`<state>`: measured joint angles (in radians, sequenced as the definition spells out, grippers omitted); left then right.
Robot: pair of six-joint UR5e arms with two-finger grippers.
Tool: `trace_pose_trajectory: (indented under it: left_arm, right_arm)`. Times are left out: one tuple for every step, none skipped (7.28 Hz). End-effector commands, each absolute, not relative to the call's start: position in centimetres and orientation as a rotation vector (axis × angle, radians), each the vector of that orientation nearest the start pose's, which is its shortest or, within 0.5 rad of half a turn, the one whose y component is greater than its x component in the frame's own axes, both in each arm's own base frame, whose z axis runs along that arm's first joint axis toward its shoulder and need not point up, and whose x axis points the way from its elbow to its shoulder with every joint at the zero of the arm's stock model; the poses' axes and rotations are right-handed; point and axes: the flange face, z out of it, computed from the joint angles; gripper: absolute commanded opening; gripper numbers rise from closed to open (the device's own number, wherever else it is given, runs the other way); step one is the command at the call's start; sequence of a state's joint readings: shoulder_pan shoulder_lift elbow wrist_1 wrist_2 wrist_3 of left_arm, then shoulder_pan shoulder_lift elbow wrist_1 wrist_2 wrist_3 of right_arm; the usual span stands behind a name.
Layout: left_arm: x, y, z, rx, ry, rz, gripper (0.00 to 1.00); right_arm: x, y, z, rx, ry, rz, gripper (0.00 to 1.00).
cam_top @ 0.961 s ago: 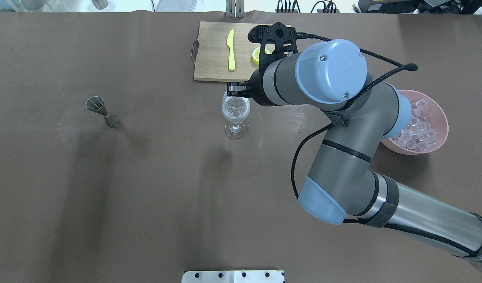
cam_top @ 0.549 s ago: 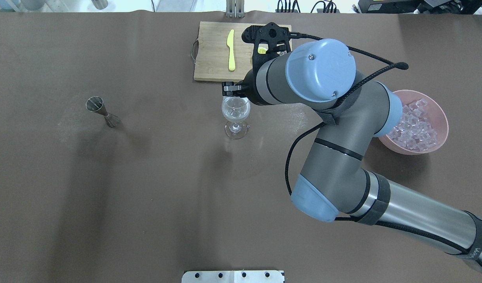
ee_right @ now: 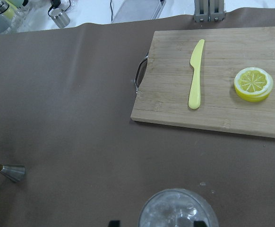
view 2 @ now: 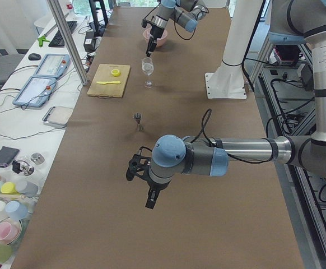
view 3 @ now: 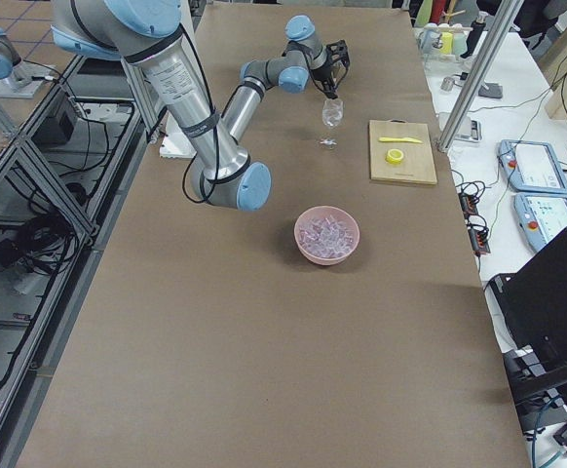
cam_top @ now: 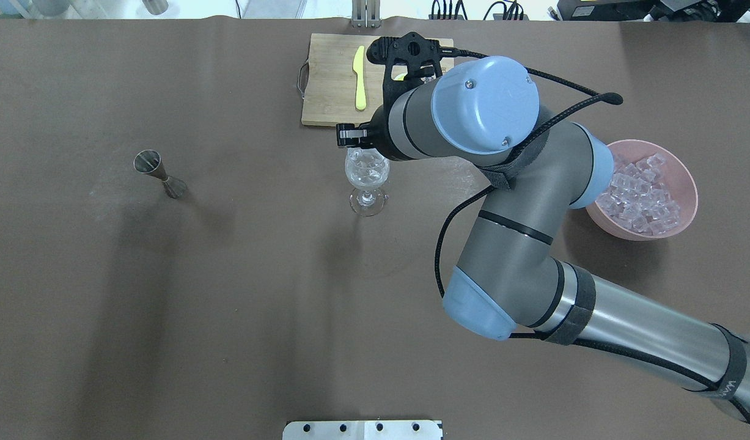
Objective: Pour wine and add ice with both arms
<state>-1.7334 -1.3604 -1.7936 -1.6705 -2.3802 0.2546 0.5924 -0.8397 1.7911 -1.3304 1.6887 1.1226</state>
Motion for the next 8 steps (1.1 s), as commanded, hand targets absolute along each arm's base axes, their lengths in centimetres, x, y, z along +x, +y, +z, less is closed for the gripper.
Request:
trace_pose_trajectory:
  left_arm:
    - [-12.7,-39.5,63.0,0.273,0.770,0.133,0.98]
    - [-12.7,-39.5,63.1,0.270,0.769,0.129,0.98]
    - [-12.7,-40.4,62.8,0.240,0.775,0.102,0.98]
    - [-13.0,-42.0,61.7,0.170,0.784,0.013,0.98]
    - [-12.3,-42.3,61.9,0.129,0.787,0.005,0.98]
    - [-12.1,-42.6,61.4,0.095,0.796,-0.080,0.98]
    - [-10.7,-43.2,61.1,0.069,0.799,-0.107,0.98]
    - [-9.1,-44.0,61.0,0.054,0.800,-0.073,0.98]
  right_arm:
    - [-45.9,-45.9,10.2,0.496,-1.086,0.060,0.98]
    - [-44.5,-47.4,11.0,0.453,-1.032,0.082,1.00]
    - [-41.4,-50.3,12.4,0.352,-0.964,0.111,1.00]
    - [-36.8,-53.3,14.2,0.231,-0.933,0.120,1.00]
    - [-32.4,-56.1,16.0,0.287,-0.891,0.079,1.00]
    - [-27.9,-58.7,20.5,0.285,-0.839,0.073,1.00]
    - [-24.3,-60.8,24.4,0.257,-0.808,0.053,1.00]
    - [-20.9,-61.3,29.7,0.252,-0.750,0.000,1.00]
